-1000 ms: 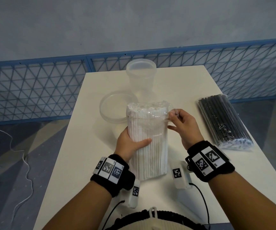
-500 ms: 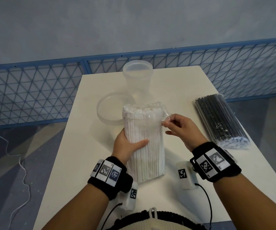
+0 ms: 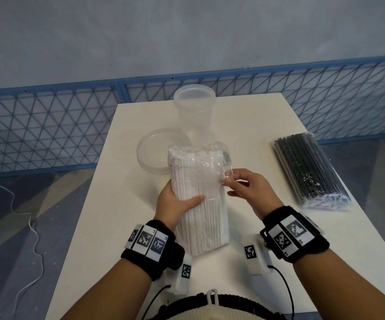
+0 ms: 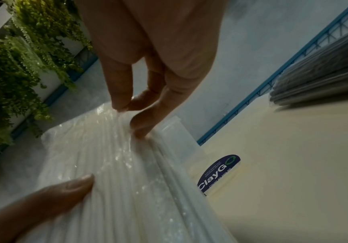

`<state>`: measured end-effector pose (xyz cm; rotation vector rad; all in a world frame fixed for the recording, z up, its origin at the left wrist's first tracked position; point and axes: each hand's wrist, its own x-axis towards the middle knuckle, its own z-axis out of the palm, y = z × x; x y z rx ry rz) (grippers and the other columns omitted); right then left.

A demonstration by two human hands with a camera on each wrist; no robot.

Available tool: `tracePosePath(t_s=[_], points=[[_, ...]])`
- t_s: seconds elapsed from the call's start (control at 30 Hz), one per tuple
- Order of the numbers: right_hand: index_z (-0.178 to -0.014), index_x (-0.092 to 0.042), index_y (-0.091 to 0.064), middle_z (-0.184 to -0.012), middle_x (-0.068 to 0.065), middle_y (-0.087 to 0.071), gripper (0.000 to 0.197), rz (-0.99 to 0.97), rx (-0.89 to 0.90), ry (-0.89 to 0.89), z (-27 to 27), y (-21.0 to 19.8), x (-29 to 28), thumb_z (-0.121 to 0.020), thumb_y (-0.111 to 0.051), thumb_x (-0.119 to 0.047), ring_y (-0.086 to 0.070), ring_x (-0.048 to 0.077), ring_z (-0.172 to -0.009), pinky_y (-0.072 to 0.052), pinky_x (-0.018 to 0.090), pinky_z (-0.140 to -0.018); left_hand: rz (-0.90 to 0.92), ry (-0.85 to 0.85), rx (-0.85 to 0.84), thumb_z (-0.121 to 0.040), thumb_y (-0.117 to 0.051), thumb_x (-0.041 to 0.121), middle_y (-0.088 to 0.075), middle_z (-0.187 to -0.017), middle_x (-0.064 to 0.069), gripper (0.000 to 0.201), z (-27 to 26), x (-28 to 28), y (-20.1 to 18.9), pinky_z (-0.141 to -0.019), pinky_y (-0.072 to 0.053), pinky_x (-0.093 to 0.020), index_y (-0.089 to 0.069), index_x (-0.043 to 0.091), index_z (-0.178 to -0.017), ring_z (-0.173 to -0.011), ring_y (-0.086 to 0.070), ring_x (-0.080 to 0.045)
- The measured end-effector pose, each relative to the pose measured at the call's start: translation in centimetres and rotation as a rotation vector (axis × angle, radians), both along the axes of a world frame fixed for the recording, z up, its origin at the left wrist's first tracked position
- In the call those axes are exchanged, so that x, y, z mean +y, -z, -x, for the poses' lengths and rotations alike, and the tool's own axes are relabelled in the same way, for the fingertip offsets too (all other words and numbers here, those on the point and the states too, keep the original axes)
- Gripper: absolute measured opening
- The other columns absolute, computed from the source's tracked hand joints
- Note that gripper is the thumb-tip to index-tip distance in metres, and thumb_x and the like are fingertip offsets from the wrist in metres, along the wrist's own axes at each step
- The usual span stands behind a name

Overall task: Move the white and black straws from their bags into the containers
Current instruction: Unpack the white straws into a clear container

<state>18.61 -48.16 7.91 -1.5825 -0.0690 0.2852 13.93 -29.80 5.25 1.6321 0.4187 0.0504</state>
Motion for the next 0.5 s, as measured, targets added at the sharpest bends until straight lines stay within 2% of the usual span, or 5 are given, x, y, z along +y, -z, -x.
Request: tracePosePath(t_s=[0.1,0.17,0.23,0.33,0.5], points=[[-0.078,-0.007,-0.059,-0.101,0.000,-0.059,0.009,-0.044,0.046,-0.100,0.2,-0.6,-0.4,-0.085,-0.061,-0.013,-0.062,0.017,-0.092,-0.054,0.018,-0.067,0.003,-0.014,0.002,-0.055,-0.090,0.020,-0.069,-0.104,0.001,0.052,-0.1,0.1,0.1,-0.092,-0.053,-0.047,-0.060,0.029,-0.096,-0.100,-0.065,-0.020],[-0.082,-0.006,-0.060,-0.106,0.003,-0.061,0.014,-0.100,0.088,-0.157,0.2,-1.1,-0.8,-0.084,-0.059,-0.019,-0.063,0.017,-0.102,-0.054,0.020,-0.068,0.009,-0.011,-0.003,-0.045,-0.090,0.032,-0.070,-0.104,0.001,0.060,-0.2,0.0,-0.2,-0.091,-0.053,-0.046,-0.060,0.029,-0.097,-0.099,-0.066,-0.020],[-0.082,-0.011,-0.062,-0.102,0.001,-0.064,0.009,-0.113,0.100,-0.180,0.3,-1.6,-1.0,-0.085,-0.059,-0.019,-0.064,0.015,-0.103,-0.054,0.020,-0.069,0.013,-0.004,0.001,-0.040,-0.088,0.039,-0.070,-0.104,0.001,0.065,-0.3,0.1,-0.3,-0.091,-0.054,-0.046,-0.061,0.028,-0.098,-0.100,-0.066,-0.020],[-0.087,-0.013,-0.064,-0.092,-0.001,-0.068,0.008,-0.108,0.080,-0.125,0.5,-1.6,-1.0,-0.089,-0.056,-0.010,-0.069,0.011,-0.090,-0.056,0.022,-0.071,0.008,-0.002,0.007,-0.050,-0.091,0.026,-0.069,-0.105,0.001,0.057,-0.3,0.3,-0.2,-0.092,-0.053,-0.047,-0.060,0.028,-0.097,-0.101,-0.065,-0.020],[-0.108,-0.007,-0.058,-0.090,0.006,-0.068,0.019,-0.275,0.353,0.180,1.5,0.1,-0.4,-0.091,-0.056,-0.014,-0.069,0.009,-0.067,-0.057,0.020,-0.062,0.005,0.017,-0.016,-0.039,-0.087,0.041,-0.070,-0.107,0.000,0.077,0.0,0.1,-0.7,-0.092,-0.053,-0.045,-0.061,0.021,-0.109,-0.101,-0.066,-0.019]])
